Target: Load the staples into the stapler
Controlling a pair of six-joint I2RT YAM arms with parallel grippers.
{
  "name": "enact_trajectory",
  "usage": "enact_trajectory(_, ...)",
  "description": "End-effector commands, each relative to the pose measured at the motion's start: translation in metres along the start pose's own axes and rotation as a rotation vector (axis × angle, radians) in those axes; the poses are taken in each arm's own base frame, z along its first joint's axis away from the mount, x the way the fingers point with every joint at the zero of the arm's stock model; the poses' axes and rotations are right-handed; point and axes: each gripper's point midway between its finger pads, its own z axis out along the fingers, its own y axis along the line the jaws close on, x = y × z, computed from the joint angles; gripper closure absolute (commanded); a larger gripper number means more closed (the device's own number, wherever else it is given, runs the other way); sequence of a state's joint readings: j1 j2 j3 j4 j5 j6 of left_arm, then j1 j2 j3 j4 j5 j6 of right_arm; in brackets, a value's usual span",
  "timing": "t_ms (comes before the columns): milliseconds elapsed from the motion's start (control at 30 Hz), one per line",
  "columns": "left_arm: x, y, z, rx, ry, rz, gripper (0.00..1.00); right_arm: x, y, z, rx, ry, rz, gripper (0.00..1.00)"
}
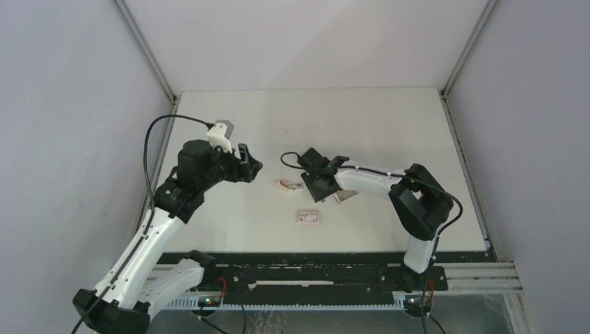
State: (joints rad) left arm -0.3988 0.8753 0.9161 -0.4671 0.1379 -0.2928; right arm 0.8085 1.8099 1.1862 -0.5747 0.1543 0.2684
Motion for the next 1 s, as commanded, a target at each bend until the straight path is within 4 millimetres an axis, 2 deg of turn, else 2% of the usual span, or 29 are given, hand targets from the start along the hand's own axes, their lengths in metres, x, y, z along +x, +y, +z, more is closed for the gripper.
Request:
enact_trajectory(0,0.002,0.001,0.002,0.009,-0.008,0.016,0.22,-0.008,0.003,0.005,-0.003,-0.027,0.006,0.64)
enact_trajectory(600,0.001,0.002,0.003,0.006,-0.008,0.02,0.22,-0.002,-0.002,0.018,0.008,0.001,-0.007,0.8)
enact_trajectory(833,0.002,0.001,0.002,0.008,-0.006,0.016,0.22,-0.001,-0.003,0.015,0.018,0.002,0.001,0.89)
enact_trajectory(967,0.002,-0.002,0.002,0.023,-0.012,-0.011,0.22,-0.008,-0.002,0.007,0.01,-0.024,0.008,0.93)
